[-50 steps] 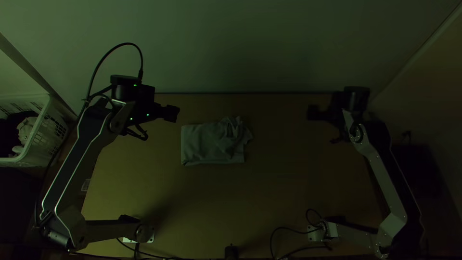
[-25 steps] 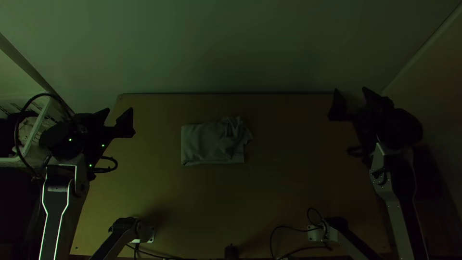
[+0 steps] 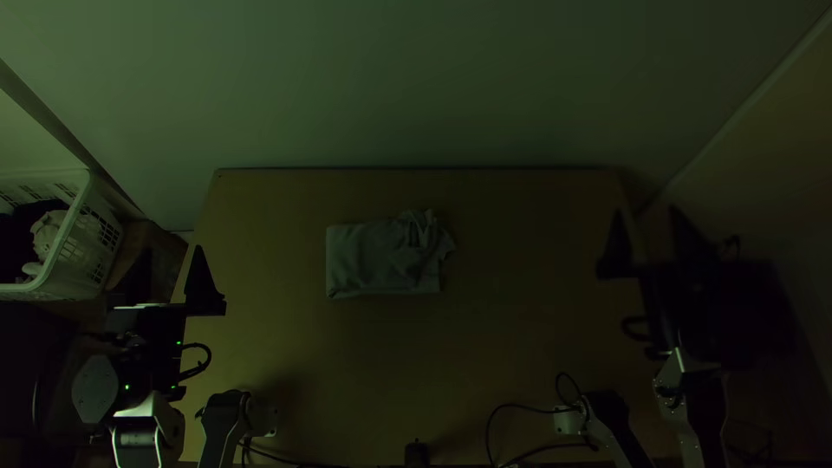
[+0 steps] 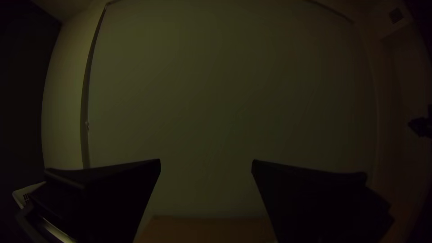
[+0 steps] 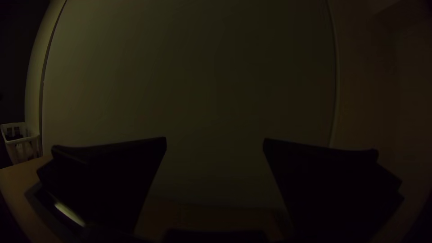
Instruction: Fold the t-shirt
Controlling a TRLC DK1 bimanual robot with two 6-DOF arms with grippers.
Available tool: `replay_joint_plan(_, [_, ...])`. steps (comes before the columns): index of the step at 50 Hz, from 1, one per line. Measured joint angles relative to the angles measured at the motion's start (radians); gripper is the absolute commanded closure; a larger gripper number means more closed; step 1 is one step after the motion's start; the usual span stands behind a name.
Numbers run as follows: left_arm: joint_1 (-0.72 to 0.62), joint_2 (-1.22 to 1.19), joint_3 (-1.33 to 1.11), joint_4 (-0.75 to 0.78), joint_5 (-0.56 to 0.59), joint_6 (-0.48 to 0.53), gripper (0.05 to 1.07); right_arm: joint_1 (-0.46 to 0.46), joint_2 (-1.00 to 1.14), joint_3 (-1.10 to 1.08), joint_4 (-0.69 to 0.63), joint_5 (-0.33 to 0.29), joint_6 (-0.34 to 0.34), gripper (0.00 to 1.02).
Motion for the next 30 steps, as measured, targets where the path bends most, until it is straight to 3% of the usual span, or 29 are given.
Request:
replay_joint_plan(14, [0.036,-0.231,-0.240,0.107,-0.084,0.035,0.10,0.021,-0.240,-0.213,-0.012,-0.029,0.000,0.04])
replay_joint_plan(21, [0.045,-0.246,-0.304,0.134,-0.152,0.049,0.10,0.021,-0.333,-0.279,-0.017,-0.029,0.008,0.04])
replay_joint_plan(30, [0.045,-0.246,-0.386,0.167,-0.156,0.052,0.10,0.020,-0.483,-0.382,-0.037,-0.029,0.008,0.04])
